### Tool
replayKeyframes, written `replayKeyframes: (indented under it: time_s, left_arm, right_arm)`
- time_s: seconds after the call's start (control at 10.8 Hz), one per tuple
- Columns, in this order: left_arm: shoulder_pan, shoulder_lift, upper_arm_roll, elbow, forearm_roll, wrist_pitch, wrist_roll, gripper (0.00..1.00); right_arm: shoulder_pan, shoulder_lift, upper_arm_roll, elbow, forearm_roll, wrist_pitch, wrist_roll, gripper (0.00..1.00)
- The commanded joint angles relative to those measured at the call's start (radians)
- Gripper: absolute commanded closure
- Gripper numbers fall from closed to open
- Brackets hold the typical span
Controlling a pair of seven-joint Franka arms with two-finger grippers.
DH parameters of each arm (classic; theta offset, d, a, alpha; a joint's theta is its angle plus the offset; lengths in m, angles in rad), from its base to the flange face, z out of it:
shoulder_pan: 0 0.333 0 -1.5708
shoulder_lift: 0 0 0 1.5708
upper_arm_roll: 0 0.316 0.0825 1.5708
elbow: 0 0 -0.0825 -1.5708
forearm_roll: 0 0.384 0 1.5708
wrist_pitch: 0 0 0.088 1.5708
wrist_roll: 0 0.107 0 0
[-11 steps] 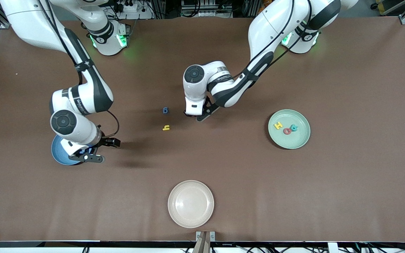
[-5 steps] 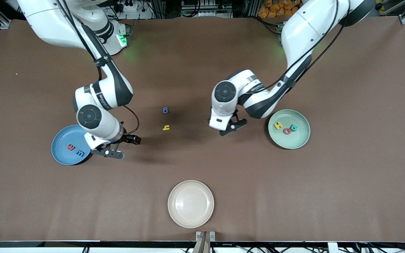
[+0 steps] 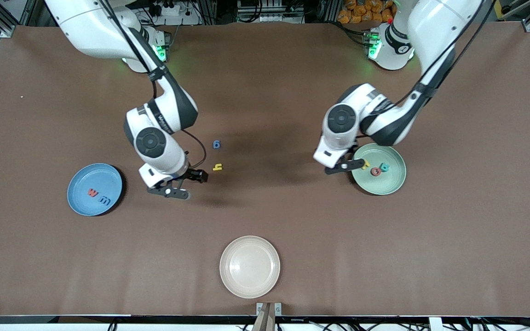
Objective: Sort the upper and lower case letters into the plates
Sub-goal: 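Carry the m with the left gripper while the right gripper reaches the g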
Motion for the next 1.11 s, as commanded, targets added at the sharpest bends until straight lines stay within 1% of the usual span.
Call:
replayKeyframes:
  time_s: [0.0, 0.09, 0.28, 0.37, 0.46, 0.65, 0.83, 0.93, 1.02]
  left_arm:
    - [0.085, -0.095, -0.009, -0.109, 0.015, 0.033, 0.193, 1.00]
    - [0.122, -0.121, -0.005, -0.145, 0.015, 0.071, 0.276, 1.00]
    - [0.200, -0.156, 0.001, -0.212, 0.019, 0.170, 0.431, 1.00]
    - [0.220, -0.162, 0.022, -0.225, 0.019, 0.201, 0.510, 1.00]
    - [0.222, -0.167, 0.036, -0.230, 0.019, 0.211, 0.548, 1.00]
    - [0.222, -0.169, 0.039, -0.242, 0.019, 0.246, 0.558, 1.00]
    - [0.222, -0.166, 0.044, -0.249, 0.019, 0.270, 0.558, 0.99]
    - [0.221, -0.165, 0.044, -0.249, 0.019, 0.271, 0.556, 0.34]
    - [0.221, -0.164, 0.044, -0.247, 0.019, 0.271, 0.553, 0.00]
  right_arm:
    - [0.009, 0.001, 0.035, -0.027, 0.021, 0.018, 0.017, 0.00]
    - [0.002, -0.019, 0.073, -0.070, 0.021, 0.046, 0.017, 0.00]
    - [0.016, -0.051, 0.110, -0.143, 0.019, 0.086, 0.023, 0.00]
    - [0.016, -0.079, 0.133, -0.202, 0.018, 0.125, 0.023, 0.00]
    - [0.016, -0.102, 0.150, -0.257, 0.018, 0.158, 0.023, 0.00]
    - [0.017, -0.136, 0.178, -0.340, 0.019, 0.198, 0.025, 0.00]
    - [0.017, -0.133, 0.178, -0.409, 0.018, 0.286, 0.037, 0.00]
    - [0.017, -0.127, 0.178, -0.417, 0.018, 0.296, 0.049, 0.00]
    - [0.017, -0.119, 0.178, -0.417, 0.018, 0.300, 0.081, 0.00]
